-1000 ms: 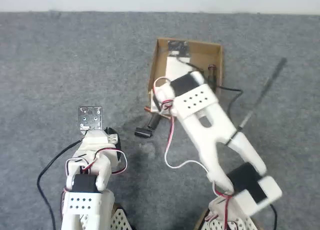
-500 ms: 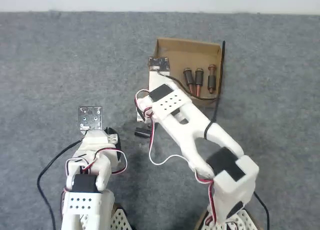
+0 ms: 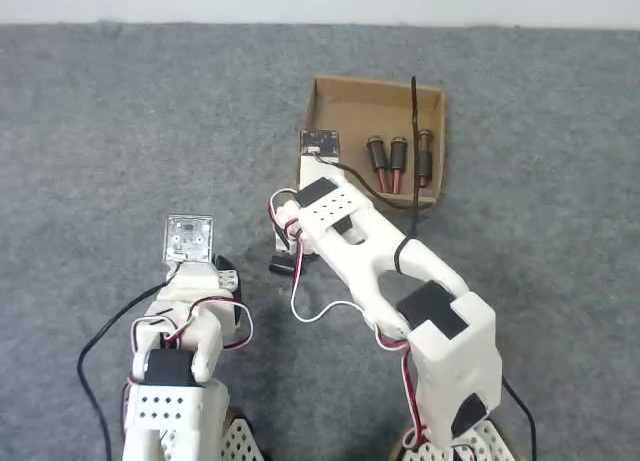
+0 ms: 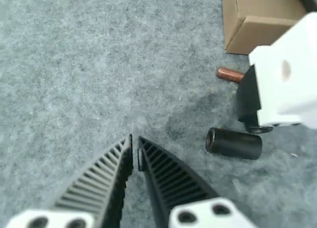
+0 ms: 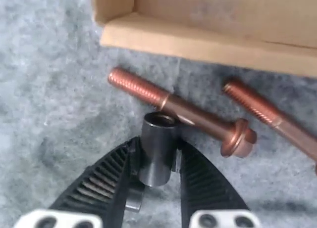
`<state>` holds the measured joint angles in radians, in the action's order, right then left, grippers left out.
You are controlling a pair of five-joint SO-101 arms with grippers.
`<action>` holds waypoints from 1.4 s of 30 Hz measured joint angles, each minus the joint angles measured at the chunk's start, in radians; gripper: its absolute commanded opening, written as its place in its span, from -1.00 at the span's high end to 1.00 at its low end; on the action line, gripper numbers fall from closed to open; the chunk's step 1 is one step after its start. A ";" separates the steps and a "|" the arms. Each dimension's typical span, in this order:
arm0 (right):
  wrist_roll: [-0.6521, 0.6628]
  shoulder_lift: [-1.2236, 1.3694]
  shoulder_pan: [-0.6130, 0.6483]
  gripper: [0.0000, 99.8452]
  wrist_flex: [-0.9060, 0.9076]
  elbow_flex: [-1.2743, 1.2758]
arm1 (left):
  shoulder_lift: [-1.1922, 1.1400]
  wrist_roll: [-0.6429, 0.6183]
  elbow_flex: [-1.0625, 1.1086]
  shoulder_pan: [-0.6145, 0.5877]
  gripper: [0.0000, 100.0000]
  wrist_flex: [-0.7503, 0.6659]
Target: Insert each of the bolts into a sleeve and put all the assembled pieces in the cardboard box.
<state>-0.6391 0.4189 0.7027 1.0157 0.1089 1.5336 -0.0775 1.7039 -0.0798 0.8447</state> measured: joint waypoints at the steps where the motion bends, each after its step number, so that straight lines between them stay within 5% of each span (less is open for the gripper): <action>1: 0.000 0.005 -0.002 0.86 0.000 -0.002 | 0.000 0.002 0.000 0.000 0.98 0.000; 4: 0.002 0.018 -0.003 1.00 0.003 -0.023 | 0.000 0.005 0.000 0.000 0.98 0.000; 15: 0.071 -0.031 -0.041 0.99 0.265 -0.112 | 0.000 0.006 0.000 0.000 0.98 0.000; 30: 0.132 -0.385 -0.284 0.99 0.713 -0.112 | 0.000 0.006 0.000 0.000 0.98 0.000; 42: 0.374 -0.574 -0.440 0.99 0.724 0.187 | 0.000 0.006 0.000 0.000 0.98 0.000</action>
<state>-0.2647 -0.1550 0.2624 1.7400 0.2961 1.5336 -0.0713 1.7039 -0.0798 0.8447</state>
